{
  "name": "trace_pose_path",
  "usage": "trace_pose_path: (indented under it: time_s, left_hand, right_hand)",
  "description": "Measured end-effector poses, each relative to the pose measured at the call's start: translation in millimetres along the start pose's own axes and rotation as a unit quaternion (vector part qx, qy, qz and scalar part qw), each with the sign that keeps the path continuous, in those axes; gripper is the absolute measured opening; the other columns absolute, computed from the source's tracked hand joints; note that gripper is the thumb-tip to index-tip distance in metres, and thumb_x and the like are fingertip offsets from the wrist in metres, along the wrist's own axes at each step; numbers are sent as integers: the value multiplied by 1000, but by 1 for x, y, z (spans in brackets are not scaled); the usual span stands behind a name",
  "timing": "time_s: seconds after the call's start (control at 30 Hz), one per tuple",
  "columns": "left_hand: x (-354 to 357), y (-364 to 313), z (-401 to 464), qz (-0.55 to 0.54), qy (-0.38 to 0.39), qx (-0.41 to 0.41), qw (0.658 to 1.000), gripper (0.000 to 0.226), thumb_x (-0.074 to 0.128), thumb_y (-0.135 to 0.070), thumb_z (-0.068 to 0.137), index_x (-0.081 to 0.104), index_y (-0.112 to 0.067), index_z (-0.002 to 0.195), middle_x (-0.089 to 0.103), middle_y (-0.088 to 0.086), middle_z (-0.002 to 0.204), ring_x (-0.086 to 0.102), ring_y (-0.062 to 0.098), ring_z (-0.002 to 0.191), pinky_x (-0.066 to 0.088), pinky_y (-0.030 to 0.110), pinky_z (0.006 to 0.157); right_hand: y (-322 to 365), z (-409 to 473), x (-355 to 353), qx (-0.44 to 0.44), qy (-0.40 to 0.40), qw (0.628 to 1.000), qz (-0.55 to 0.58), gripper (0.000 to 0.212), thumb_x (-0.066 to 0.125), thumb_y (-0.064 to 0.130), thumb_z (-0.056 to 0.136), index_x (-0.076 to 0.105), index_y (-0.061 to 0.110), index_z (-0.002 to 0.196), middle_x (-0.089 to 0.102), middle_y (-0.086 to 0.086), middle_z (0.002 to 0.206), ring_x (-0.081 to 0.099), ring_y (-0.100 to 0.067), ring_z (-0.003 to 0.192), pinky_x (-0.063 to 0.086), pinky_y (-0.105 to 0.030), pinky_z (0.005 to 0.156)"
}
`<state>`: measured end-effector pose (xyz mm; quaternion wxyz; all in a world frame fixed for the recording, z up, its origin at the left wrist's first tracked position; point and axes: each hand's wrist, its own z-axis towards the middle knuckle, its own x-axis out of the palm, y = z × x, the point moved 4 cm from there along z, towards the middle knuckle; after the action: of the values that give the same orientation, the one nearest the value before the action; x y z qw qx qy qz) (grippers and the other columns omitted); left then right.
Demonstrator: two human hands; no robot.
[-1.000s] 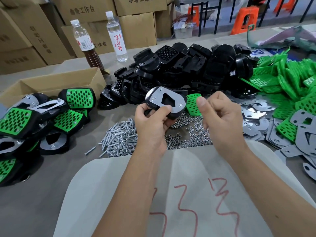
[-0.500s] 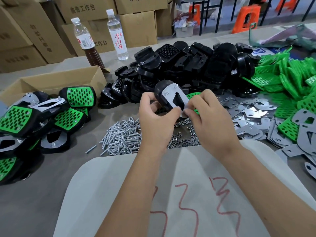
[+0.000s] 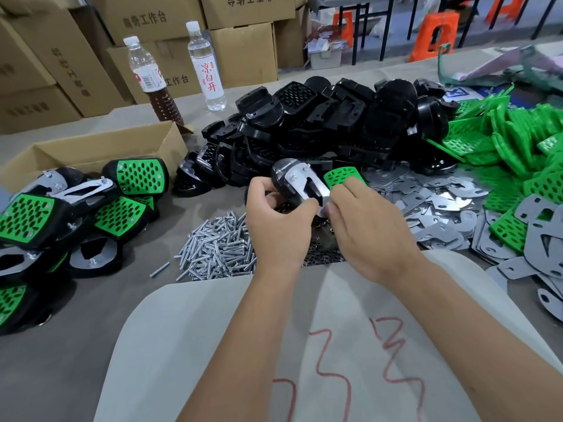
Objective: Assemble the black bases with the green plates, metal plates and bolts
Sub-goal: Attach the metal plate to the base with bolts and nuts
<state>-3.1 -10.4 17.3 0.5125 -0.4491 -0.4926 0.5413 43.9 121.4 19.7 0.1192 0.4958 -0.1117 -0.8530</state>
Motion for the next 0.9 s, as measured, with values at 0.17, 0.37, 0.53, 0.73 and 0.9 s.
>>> trace_pose_path:
  time_s: [0.17, 0.37, 0.53, 0.73, 0.9]
  left_hand:
    - [-1, 1, 1, 3, -6, -3, 1000, 34, 75, -17, 63, 56, -23, 91, 74, 14, 93, 70, 41, 89, 58, 66, 77]
    - [11, 2, -11, 14, -6, 31, 999, 36, 78, -17, 70, 52, -25, 93, 73, 6, 92, 71, 28, 91, 59, 58, 83]
    - [13, 5, -12, 14, 5, 49, 999, 33, 80, -9, 77, 55, -20, 94, 74, 4, 91, 71, 21, 90, 58, 55, 85]
    - [15, 1, -17, 27, 0, 73, 997, 35, 81, -9, 79, 53, -23, 94, 74, -2, 88, 72, 18, 86, 59, 52, 82]
    - [19, -2, -22, 35, -22, 102, 994, 33, 82, -12, 81, 53, -21, 93, 71, -6, 84, 70, 11, 79, 57, 31, 76]
  right_hand:
    - [6, -1, -2, 1, 4, 1000, -1, 35, 27, 32, 106, 51, 12, 89, 46, 1, 90, 45, -25, 77, 38, -41, 60]
    - [-5, -1, 4, 130, -14, 991, 28, 34, 38, 21, 108, 38, 16, 74, 39, 3, 75, 39, -27, 72, 22, -38, 66]
    - [-9, -1, 4, 182, -25, 982, 33, 50, 45, 19, 105, 31, 18, 56, 34, 4, 56, 38, -33, 62, 16, -39, 62]
    - [-13, -2, 3, 205, -48, 976, 52, 50, 47, 22, 104, 43, 13, 56, 39, 0, 53, 40, -33, 59, 19, -40, 58]
    - [-18, -1, -2, 194, -96, 966, 145, 60, 51, 26, 106, 29, 17, 51, 31, 2, 47, 31, -21, 49, 23, -40, 55]
